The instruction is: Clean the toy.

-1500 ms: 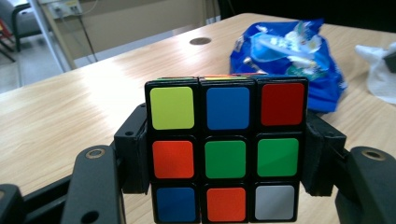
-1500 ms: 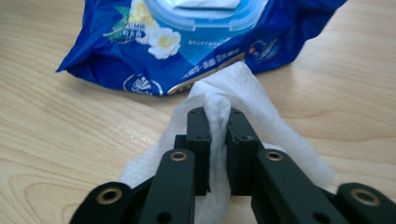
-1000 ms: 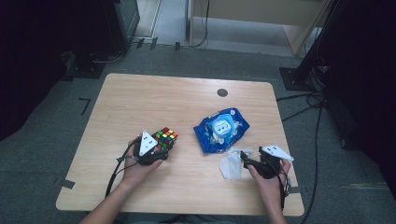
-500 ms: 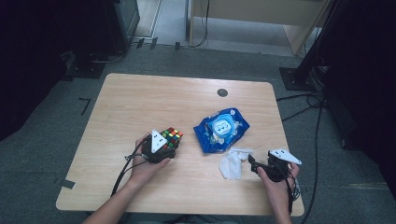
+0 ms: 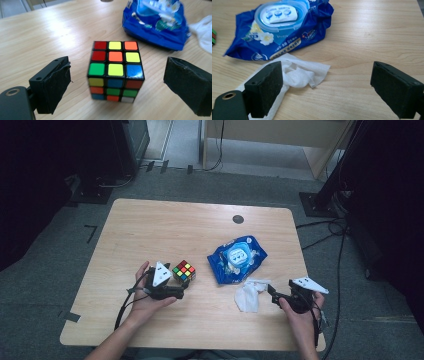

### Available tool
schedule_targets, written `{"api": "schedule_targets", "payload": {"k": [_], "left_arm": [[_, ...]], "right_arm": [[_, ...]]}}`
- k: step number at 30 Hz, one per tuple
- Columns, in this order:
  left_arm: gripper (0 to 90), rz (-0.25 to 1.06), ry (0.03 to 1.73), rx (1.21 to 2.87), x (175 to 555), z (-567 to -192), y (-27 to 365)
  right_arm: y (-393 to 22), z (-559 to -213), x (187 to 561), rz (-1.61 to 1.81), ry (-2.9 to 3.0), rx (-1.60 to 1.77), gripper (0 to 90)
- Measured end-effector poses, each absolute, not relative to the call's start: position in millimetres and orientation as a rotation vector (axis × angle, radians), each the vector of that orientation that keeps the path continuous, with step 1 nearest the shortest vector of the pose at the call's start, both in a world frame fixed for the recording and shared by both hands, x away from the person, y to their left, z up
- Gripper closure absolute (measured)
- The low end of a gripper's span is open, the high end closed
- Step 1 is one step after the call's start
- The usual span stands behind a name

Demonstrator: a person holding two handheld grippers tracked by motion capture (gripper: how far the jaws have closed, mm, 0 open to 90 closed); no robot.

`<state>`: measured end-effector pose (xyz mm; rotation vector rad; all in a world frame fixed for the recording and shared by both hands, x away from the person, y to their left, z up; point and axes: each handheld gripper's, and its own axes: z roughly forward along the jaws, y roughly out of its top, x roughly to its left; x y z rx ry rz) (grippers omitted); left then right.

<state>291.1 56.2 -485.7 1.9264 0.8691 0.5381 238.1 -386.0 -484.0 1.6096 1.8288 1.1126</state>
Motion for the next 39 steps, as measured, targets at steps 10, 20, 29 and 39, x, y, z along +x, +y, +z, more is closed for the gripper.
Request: {"api": "schedule_targets", "payload": {"k": [10, 20, 29, 39], "left_arm": [[7.4, 0.549, 0.977, 1.913, 260.0, -478.3, 131.5], [7.4, 0.477, 1.311, 1.826, 238.8, -510.2, 218.6], [7.4, 0.603, 1.432, 1.996, 243.2, -517.8, 212.0], [2.8, 0.586, 1.435, 2.007, 246.8, -518.4, 211.0]], "right_arm": [[-409.3, -492.0, 224.3, 0.991, 1.924, 1.607, 1.7], [-429.0, -521.9, 208.8, 0.853, 1.915, 1.663, 0.0], [-424.9, -526.4, 203.6, 0.819, 1.907, 1.659, 0.0], [-424.8, -526.5, 202.4, 0.82, 1.91, 1.656, 0.0]]}}
